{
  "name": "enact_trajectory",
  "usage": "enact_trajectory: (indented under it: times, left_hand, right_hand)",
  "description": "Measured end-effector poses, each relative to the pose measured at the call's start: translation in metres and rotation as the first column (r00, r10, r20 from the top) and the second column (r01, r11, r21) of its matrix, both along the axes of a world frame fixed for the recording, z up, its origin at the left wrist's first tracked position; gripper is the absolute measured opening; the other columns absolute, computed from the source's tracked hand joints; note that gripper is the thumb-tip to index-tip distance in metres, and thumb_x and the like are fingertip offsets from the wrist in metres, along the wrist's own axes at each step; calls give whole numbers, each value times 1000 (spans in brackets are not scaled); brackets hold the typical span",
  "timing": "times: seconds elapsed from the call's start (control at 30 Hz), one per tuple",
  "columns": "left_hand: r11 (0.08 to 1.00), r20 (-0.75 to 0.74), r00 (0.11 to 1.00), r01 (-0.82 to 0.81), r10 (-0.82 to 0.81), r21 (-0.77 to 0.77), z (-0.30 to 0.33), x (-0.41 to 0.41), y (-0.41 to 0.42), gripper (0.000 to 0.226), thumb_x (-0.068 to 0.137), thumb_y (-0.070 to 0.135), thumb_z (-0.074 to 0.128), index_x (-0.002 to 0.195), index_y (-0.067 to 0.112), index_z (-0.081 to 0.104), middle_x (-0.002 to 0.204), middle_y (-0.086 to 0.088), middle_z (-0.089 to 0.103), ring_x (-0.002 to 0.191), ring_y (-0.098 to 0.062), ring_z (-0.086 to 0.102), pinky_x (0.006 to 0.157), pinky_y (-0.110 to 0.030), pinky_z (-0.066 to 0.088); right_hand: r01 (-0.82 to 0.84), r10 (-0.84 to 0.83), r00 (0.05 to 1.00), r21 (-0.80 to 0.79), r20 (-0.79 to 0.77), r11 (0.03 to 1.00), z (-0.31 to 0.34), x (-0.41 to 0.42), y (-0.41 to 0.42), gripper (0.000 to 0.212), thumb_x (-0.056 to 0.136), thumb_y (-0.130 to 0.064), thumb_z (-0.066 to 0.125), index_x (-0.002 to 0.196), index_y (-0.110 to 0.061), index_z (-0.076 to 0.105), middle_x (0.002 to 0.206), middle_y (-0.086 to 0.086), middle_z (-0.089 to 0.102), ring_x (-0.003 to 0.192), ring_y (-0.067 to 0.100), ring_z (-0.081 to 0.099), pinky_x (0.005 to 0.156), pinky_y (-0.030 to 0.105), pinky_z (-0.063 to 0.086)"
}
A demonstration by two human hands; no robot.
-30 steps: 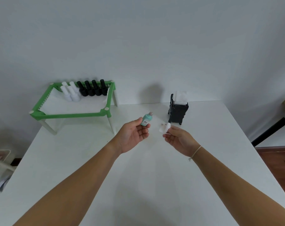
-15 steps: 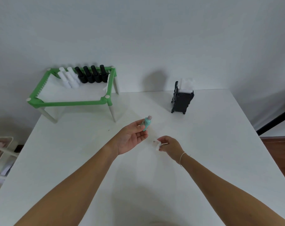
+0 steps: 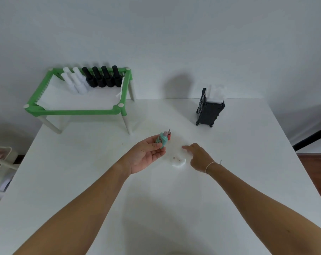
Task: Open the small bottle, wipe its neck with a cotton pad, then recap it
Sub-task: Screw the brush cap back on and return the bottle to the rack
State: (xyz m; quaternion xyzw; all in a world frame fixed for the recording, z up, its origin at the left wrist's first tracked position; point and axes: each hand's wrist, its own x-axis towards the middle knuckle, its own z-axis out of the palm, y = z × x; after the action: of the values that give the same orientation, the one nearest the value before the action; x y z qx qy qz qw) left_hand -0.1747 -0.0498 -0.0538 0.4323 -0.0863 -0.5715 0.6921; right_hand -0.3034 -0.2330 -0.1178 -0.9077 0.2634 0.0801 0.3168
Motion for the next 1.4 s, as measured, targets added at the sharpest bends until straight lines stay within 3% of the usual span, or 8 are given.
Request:
enact_trajectory:
  times: [0.13, 0.3, 0.47, 0.57, 0.8, 1.03, 1.23, 1.4]
  left_hand:
    - [996, -27, 999, -36, 38, 84, -13, 11, -4, 29, 71, 2, 63, 97, 13, 71, 79, 2, 69, 75, -12, 64, 81, -25, 56]
    - [991, -9, 998, -55, 56, 122, -15, 8, -2, 33, 78, -3, 58, 109, 8, 60, 87, -2, 63, 75, -13, 63, 82, -25, 56]
    - [983, 5, 997, -79, 79, 164, -21, 15, -2, 29, 82, -5, 54, 108, 7, 59, 94, -4, 60, 78, -14, 62, 80, -24, 56]
    - [978, 7, 995, -95, 96, 184, -25, 19, 0, 28, 83, -6, 54, 108, 7, 59, 95, -5, 60, 79, -14, 63, 80, -23, 56]
    - [973, -12, 992, -123, 128, 193, -28, 27, -1, 30, 83, -6, 54, 110, 6, 58, 94, -5, 61, 75, -12, 65, 75, -22, 56]
    - [974, 16, 991, -133, 132, 183, -23, 26, -1, 32, 83, -6, 54, 113, 4, 56, 94, -6, 61, 75, -13, 64, 75, -23, 57]
    - [973, 80, 986, -156, 144, 172, -15, 25, 4, 28, 83, -4, 56, 109, 7, 59, 95, -5, 62, 77, -14, 63, 77, -24, 57]
    - [970, 117, 979, -182, 164, 161, -9, 21, 8, 27, 82, -4, 57, 105, 10, 60, 98, -6, 62, 76, -14, 64, 72, -23, 57]
  right_hand:
    - [135, -142, 989, 140, 41, 981, -2, 21, -9, 60, 76, 8, 37, 128, -20, 48, 121, 7, 50, 104, 16, 46, 85, 20, 35]
    - [194, -215, 972, 188, 94, 963, 4, 44, -7, 45, 82, -6, 47, 125, -17, 52, 117, 10, 55, 94, 13, 44, 85, 21, 33]
    - [228, -252, 965, 245, 72, 942, -3, 70, 1, 46, 80, -28, 62, 124, -19, 53, 115, 8, 55, 101, 18, 53, 82, 24, 36]
    - [234, -268, 956, 243, 117, 941, -6, 82, 5, 42, 79, -35, 63, 118, -20, 57, 106, 6, 56, 90, 14, 50, 77, 25, 35]
    - [243, -292, 941, 262, 170, 934, -5, 90, 7, 21, 81, -26, 61, 98, -15, 67, 101, 10, 64, 82, 15, 51, 70, 24, 35]
    - [248, -356, 910, 410, 212, 878, 10, 74, 10, 17, 87, -19, 55, 102, -15, 62, 107, 3, 64, 89, 15, 55, 81, 25, 40]
    - [103, -214, 936, 362, 281, 927, 38, 52, 9, 25, 89, -22, 53, 112, -23, 63, 97, -3, 59, 84, 15, 52, 81, 32, 46]
    - [90, -239, 897, 376, 372, 922, 67, 32, 2, 15, 79, -18, 67, 82, -28, 55, 90, -1, 64, 71, 8, 53, 67, 22, 43]
